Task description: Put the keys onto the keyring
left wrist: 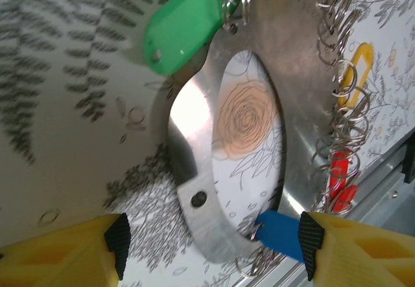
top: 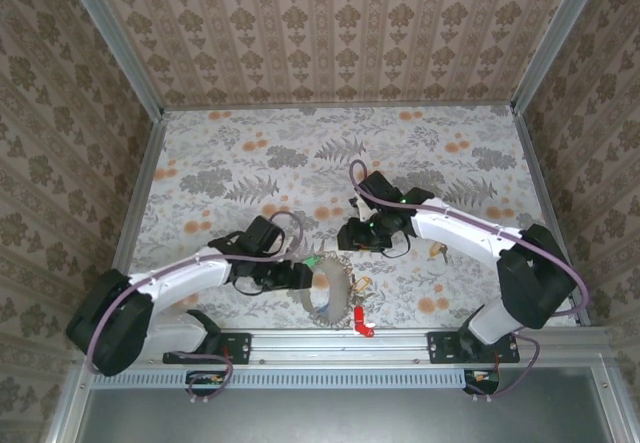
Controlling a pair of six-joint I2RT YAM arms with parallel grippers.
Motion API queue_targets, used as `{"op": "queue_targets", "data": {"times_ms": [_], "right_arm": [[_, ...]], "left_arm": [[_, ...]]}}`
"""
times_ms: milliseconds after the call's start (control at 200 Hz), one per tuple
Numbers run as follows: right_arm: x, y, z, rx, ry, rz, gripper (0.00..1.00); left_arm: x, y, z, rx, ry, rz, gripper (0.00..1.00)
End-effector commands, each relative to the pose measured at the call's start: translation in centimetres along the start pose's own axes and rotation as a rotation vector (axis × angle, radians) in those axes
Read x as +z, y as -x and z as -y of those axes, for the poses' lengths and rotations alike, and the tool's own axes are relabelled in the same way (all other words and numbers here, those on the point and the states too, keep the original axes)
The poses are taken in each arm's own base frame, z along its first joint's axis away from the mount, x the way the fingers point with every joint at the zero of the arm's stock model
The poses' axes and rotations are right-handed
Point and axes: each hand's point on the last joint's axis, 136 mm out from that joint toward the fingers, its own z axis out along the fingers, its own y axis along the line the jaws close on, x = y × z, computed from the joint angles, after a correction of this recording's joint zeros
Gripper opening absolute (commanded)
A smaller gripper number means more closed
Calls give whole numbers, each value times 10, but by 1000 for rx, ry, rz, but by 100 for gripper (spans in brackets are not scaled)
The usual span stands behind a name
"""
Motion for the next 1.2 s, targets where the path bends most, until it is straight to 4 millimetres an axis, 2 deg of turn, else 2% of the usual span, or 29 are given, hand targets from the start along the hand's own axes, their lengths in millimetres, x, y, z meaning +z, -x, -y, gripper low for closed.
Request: {"op": "queue_targets", "data": {"times_ms": [0, 115, 235, 350, 615, 810, 960, 1110, 1195], "right_arm": [[23, -21, 12, 84, -5, -108, 47], [33, -27, 26, 94, -57, -149, 50], [35, -36, 35, 111, -99, -177, 52], [42, -43, 32, 104, -79, -205, 52], [49, -37, 28, 89, -77, -215, 48], [54, -34, 22, 70, -34, -222, 45], [60, -24, 7, 44, 71, -205, 39], [67, -19, 1, 55, 109, -205, 33], [67, -18, 3, 58, 103, -195, 32]], "left_arm": [[6, 14, 23, 32, -108, 2, 73], [20, 7, 13, 0, -107, -75, 72], [20, 4, 5, -6, -80, -99, 73], [18, 3, 9, -1, -119, -101, 74], [20, 8, 6, -22, -110, -83, 75], [24, 14, 14, -21, -160, -85, 75], [23, 17, 26, -2, -219, -92, 73], [15, 22, 39, 39, -268, -88, 63], [9, 25, 47, 65, -286, -77, 61]]}}
